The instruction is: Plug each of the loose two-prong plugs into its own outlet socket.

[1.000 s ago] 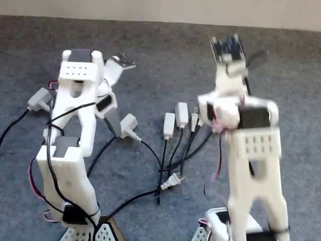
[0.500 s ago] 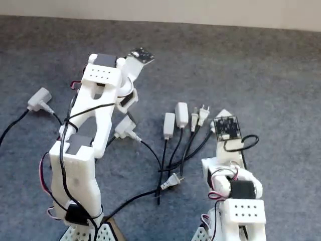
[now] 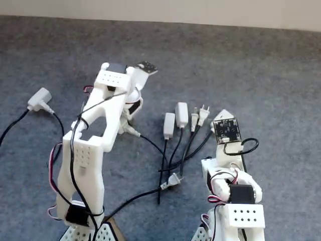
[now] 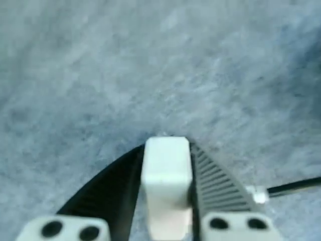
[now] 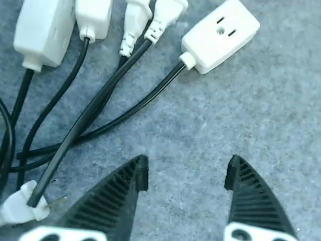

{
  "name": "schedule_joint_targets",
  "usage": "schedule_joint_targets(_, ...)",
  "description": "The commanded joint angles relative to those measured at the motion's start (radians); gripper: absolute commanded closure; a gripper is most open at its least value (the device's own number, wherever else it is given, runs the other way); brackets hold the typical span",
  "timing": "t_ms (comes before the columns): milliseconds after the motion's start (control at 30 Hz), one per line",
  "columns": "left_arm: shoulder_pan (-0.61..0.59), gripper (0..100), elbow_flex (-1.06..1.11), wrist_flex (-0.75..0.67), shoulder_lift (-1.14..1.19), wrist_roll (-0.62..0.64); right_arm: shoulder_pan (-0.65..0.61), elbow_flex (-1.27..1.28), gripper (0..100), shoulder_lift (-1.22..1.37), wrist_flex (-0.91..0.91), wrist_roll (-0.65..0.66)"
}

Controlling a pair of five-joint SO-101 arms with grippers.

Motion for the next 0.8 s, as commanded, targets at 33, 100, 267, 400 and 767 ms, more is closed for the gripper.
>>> schedule_joint_targets(33,-0.157,99,-0.229,0.064,0.007,0.006,0.010,-0.002,75.3,-0.013,-0.018,0.005)
schedule_joint_targets(100,-0.248,99,-0.337,0.087,0.010,-0.011,0.010,-0.002,75.3,-0.013,-0.018,0.005)
schedule_joint_targets(267,-0.441,99,-0.501,0.066,0.010,-0.055,0.010,-0.002,75.3,-0.012,-0.018,0.005)
schedule_joint_targets(400,-0.489,99,-0.510,0.021,0.012,-0.109,0.010,-0.002,75.3,-0.012,-0.018,0.005)
schedule_joint_targets(767,-0.472,77,-0.561,-0.049,0.189,-0.097,0.010,-0.002,75.3,-0.013,-0.018,0.005)
